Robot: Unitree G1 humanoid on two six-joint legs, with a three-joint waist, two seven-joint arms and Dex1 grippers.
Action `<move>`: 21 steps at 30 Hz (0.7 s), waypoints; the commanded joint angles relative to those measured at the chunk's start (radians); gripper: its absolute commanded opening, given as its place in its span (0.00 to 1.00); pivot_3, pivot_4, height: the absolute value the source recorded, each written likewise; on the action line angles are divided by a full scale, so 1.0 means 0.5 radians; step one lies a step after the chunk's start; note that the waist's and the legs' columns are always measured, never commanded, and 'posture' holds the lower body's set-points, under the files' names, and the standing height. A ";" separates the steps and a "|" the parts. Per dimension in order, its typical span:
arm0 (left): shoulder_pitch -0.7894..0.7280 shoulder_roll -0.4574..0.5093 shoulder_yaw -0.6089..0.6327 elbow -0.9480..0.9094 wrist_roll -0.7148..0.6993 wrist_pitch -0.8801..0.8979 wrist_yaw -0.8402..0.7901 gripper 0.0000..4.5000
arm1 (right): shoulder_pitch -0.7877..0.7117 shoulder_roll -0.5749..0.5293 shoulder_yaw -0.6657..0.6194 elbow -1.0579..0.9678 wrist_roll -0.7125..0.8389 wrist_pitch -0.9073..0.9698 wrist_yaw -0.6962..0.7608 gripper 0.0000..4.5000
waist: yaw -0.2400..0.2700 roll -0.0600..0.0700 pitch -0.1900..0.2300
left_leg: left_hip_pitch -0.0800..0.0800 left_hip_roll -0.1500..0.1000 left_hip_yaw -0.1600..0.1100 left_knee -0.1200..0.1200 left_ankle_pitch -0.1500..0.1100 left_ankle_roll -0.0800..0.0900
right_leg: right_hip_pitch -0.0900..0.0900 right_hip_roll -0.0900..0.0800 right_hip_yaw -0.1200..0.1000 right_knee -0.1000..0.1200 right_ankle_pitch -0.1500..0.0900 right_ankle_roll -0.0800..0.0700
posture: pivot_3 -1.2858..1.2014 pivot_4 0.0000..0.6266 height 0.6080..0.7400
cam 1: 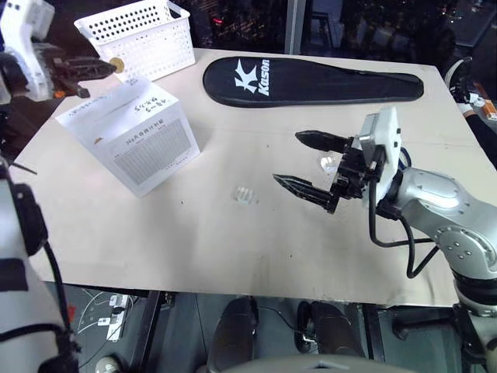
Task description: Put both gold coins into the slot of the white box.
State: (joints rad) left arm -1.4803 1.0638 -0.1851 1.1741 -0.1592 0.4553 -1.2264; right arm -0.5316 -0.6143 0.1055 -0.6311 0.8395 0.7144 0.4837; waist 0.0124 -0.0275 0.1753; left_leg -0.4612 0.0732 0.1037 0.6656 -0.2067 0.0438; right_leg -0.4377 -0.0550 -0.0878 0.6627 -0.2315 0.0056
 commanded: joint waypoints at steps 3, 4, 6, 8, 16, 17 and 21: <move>-0.087 -0.010 0.012 0.201 0.249 -0.230 -0.115 0.01 | -0.049 -0.045 -0.069 -0.081 -0.015 -0.018 0.115 1.00 | -0.013 0.000 0.000 | -0.008 0.001 0.001 0.001 0.001 -0.001 | -0.009 0.001 0.003 0.002 0.001 -0.001 | 0.52 0.24 1.00; -0.079 -0.014 0.018 0.213 0.271 -0.231 -0.144 0.01 | -0.076 -0.042 -0.064 -0.057 -0.020 -0.013 0.133 1.00 | -0.015 0.000 0.000 | -0.008 0.001 0.001 0.001 0.001 -0.001 | -0.009 0.001 0.003 0.002 0.001 -0.001 | 0.52 0.24 1.00; -0.071 -0.011 0.045 0.231 0.306 -0.241 -0.161 0.01 | -0.098 -0.037 -0.065 -0.039 -0.027 -0.009 0.159 1.00 | -0.022 -0.001 0.001 | -0.008 0.001 0.002 0.002 0.001 -0.001 | -0.010 0.001 0.003 0.003 0.001 0.000 | 0.52 0.24 1.00; -0.065 -0.001 0.058 0.239 0.345 -0.245 -0.186 0.01 | -0.100 -0.035 -0.066 -0.039 -0.030 -0.009 0.182 1.00 | -0.030 -0.001 0.001 | -0.008 0.001 0.002 0.003 0.001 0.000 | -0.010 0.001 0.003 0.004 0.000 0.001 | 0.52 0.24 1.00; -0.023 0.073 0.078 0.243 0.503 -0.300 -0.243 0.01 | -0.080 -0.041 -0.100 -0.066 -0.008 0.016 0.206 1.00 | -0.043 -0.001 0.001 | -0.008 0.002 0.001 0.006 0.001 0.000 | -0.010 0.001 0.003 0.007 0.001 0.000 | 0.52 0.24 1.00; -0.019 0.075 0.082 0.244 0.515 -0.303 -0.247 0.01 | -0.075 -0.044 -0.103 -0.072 -0.002 0.020 0.210 1.00 | -0.043 -0.001 0.001 | -0.008 0.002 0.001 0.006 0.001 0.000 | -0.010 0.000 0.003 0.007 0.001 0.000 | 0.52 0.24 1.00; -0.004 0.083 0.092 0.250 0.556 -0.309 -0.265 0.01 | -0.065 -0.050 -0.114 -0.088 0.005 0.031 0.216 1.00 | -0.044 -0.001 0.000 | -0.008 0.002 0.001 0.008 0.001 0.000 | -0.010 0.000 0.003 0.012 0.001 0.000 | 0.52 0.24 1.00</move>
State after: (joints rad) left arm -1.4737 1.0754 -0.1575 1.3044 0.1069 0.3141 -1.3502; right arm -0.5638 -0.6285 0.0954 -0.6328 0.8288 0.7369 0.5830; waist -0.0096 -0.0281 0.1755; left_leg -0.4654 0.0740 0.1041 0.6700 -0.2065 0.0439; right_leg -0.4425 -0.0552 -0.0863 0.6692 -0.2311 0.0058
